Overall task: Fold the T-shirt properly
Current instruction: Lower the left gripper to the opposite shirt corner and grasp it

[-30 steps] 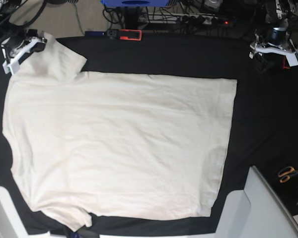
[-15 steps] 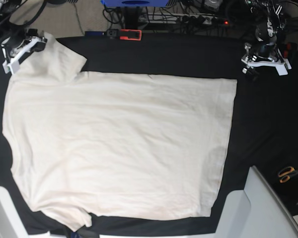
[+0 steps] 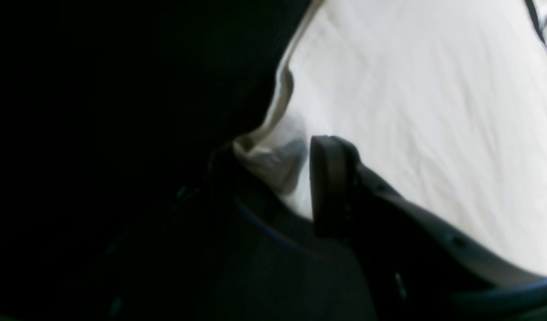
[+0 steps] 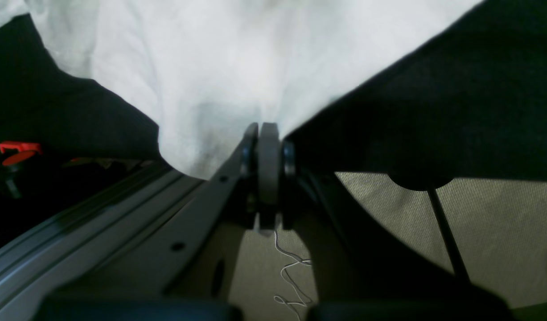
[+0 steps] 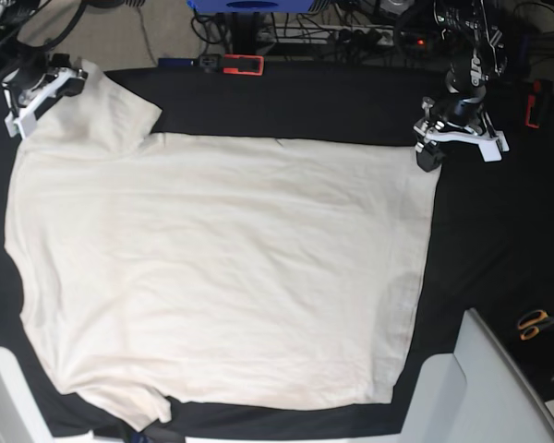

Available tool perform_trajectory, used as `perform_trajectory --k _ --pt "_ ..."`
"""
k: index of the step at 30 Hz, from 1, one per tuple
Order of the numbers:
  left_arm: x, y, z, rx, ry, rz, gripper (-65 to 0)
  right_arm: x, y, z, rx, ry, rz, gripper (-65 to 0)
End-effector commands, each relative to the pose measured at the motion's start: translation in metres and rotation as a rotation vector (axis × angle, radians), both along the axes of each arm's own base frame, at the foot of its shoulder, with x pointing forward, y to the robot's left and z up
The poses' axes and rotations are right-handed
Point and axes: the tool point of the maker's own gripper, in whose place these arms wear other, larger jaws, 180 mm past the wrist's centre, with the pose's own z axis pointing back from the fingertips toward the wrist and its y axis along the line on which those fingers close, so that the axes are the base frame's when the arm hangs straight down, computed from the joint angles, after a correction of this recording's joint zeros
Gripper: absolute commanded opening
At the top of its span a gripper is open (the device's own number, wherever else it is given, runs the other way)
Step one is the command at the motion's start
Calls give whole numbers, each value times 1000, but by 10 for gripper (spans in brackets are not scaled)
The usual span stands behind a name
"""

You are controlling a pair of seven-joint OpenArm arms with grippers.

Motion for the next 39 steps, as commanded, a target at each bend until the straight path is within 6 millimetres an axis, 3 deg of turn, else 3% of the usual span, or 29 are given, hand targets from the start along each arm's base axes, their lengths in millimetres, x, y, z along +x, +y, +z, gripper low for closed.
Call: perform_trajectory --k 1,9,17,29,32,34,36,39 --pt "-1 5 1 6 2 5 -374 5 -6 5 -10 -27 2 -645" --pt "-2 5 1 6 4 5 -374 7 -11 7 -22 -30 6 -645" --pt "17 -6 -1 -26 -16 6 -374 8 -11 7 -22 -33 5 -645" --pt "13 -8 -10 -40 11 8 -377 8 -11 7 -22 -33 5 -645" --pt "16 -20 -12 -43 15 -38 -385 8 -11 7 -22 -33 5 -645" --pt "15 -24 -13 -45 18 -46 -472 8 -11 7 -22 -33 5 -645" --pt "15 -23 -13 -46 20 -44 -625 8 -11 7 -22 -33 5 -645" --pt "14 -23 -14 -45 22 -42 -650 8 -11 7 -22 -33 5 -645"
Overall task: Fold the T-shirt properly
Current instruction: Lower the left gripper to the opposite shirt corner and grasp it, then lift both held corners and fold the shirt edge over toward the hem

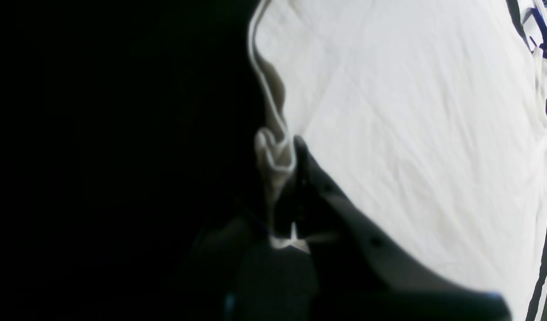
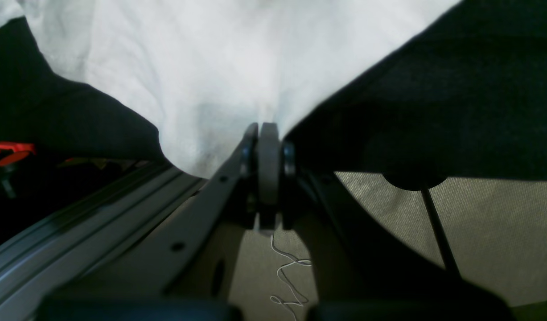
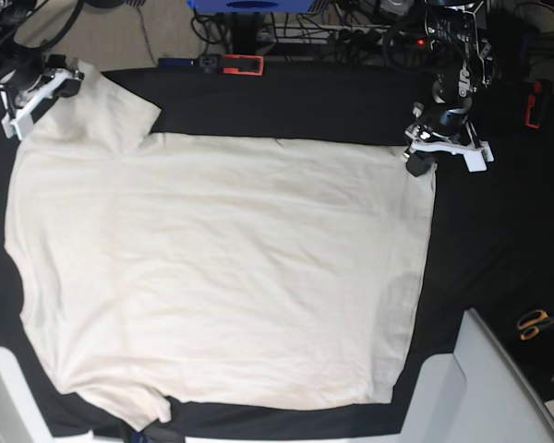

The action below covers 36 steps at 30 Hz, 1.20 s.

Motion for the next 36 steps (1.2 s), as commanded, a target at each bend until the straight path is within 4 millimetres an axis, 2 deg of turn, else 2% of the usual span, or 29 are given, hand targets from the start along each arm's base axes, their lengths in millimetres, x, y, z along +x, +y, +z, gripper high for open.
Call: perform_trajectory --k 1,6,8,15,18,25,27,31,36 --pt "-4 0 -3 4 26 -14 -650 7 -5 6 -10 -32 2 -645" --pt "-7 -4 -4 2 33 -28 -650 8 -6 7 -13 -36 3 -645" --pt "-14 -4 -5 2 49 -34 -650 8 -7 8 -18 -37 5 -645" --pt "-5 -4 27 46 -19 -74 -650 28 -14 29 -80 -101 54 -645" --pt "3 -5 38 58 -47 -79 -650 43 -13 37 -101 -130 109 -645" --pt "15 6 41 72 -21 -28 -650 86 -15 54 -123 -200 154 -645" --pt "24 3 47 68 -21 -59 -650 99 -26 64 -154 -207 170 -645" --pt "40 -3 60 58 -35 -98 -650 124 -35 76 -174 -229 179 -645" --pt "65 -6 71 48 -60 -114 -650 146 -47 75 -147 -222 155 -645"
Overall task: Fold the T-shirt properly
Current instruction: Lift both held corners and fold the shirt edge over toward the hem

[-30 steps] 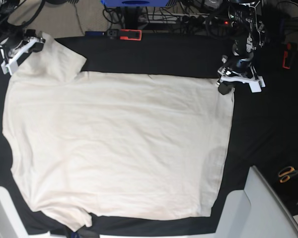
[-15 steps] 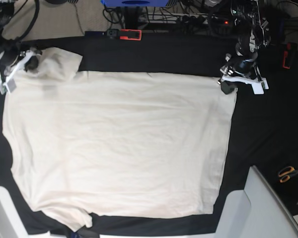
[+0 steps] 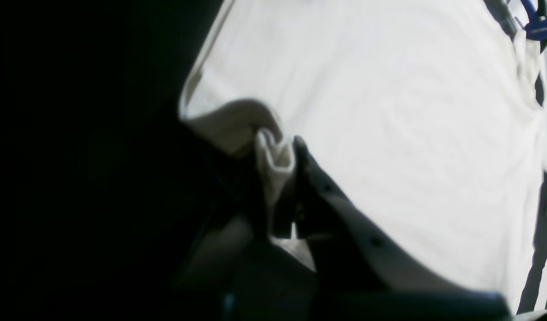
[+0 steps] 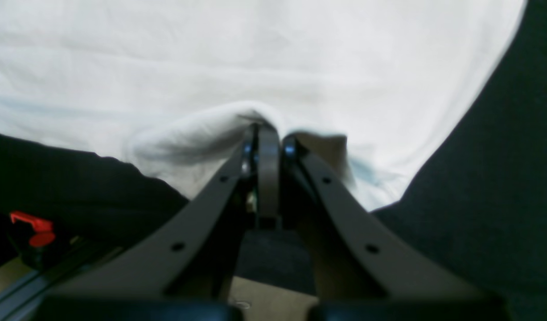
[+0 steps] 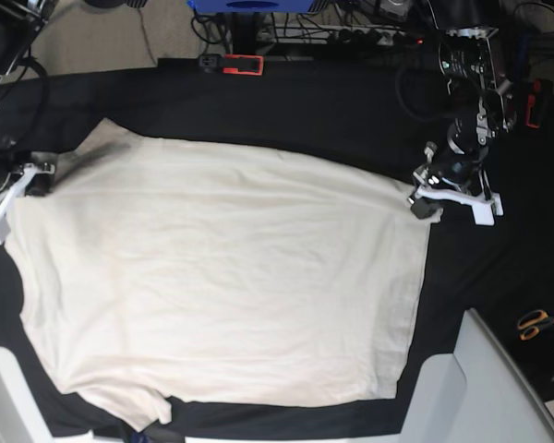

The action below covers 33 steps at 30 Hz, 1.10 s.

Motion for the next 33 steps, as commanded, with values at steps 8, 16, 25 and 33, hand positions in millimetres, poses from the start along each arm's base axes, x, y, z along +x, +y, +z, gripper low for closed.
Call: perform_trajectory --k 8,16,25,33 --pt "28 -2 6 101 0 -43 -650 56 -15 19 21 -86 4 -645" --pt "45 -3 -2 77 19 -37 -650 82 -9 3 88 -99 5 -645" --pt "63 3 -8 168 59 -64 -650 113 -8 9 97 -134 27 -645" --pt "79 2 -9 148 64 -61 -650 136 -6 14 133 -181 -1 -645"
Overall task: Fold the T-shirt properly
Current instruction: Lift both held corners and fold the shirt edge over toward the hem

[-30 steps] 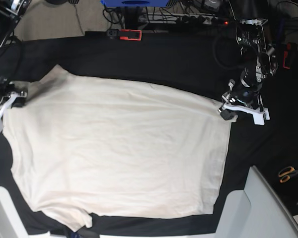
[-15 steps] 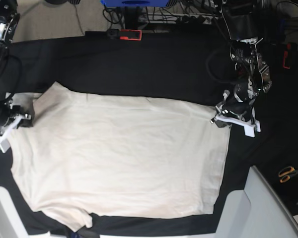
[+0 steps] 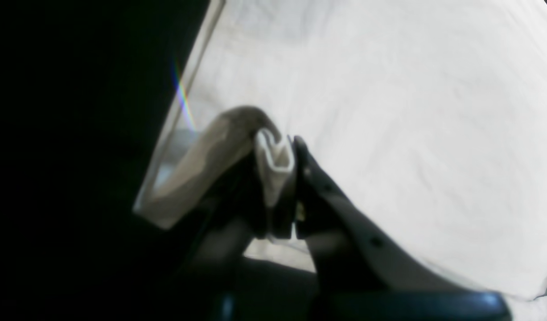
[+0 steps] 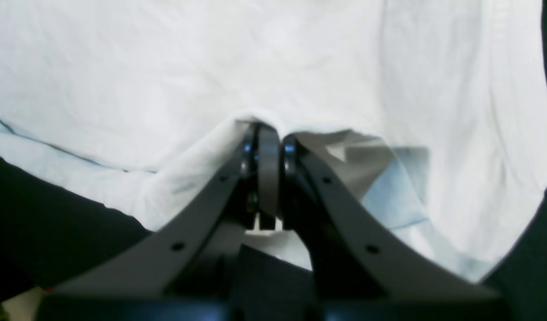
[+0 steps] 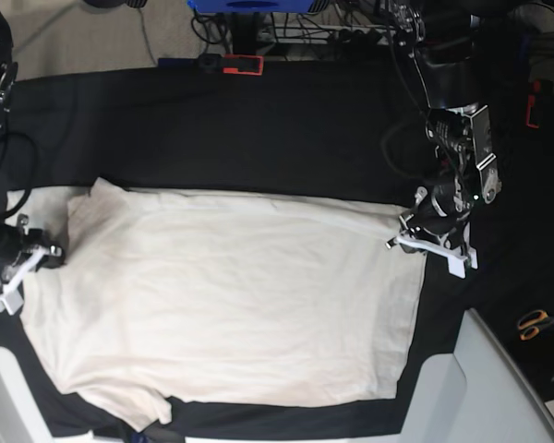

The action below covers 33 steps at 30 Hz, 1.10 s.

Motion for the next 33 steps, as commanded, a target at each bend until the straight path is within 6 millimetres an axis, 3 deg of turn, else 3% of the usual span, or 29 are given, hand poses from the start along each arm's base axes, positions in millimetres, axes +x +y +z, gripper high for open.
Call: perform_trajectory --k 1,10,20,25,29,33 --pt "16 6 16 11 -56 6 -650 20 -11 23 -4 -80 -18 -645" --pt "27 11 20 12 -61 11 -650 34 -11 34 -6 -156 -28 -645" --pt "47 11 38 12 -107 10 -650 47 -14 47 -1 -222 -47 -645" --pt "53 11 30 109 -84 -28 -650 52 -14 52 3 -262 -59 -645" --pt "55 -2 19 144 -90 -74 -650 56 -14 55 7 -287 -65 -645" --pt "61 -2 24 147 -106 -71 -650 57 -13 56 8 -295 -67 -645"
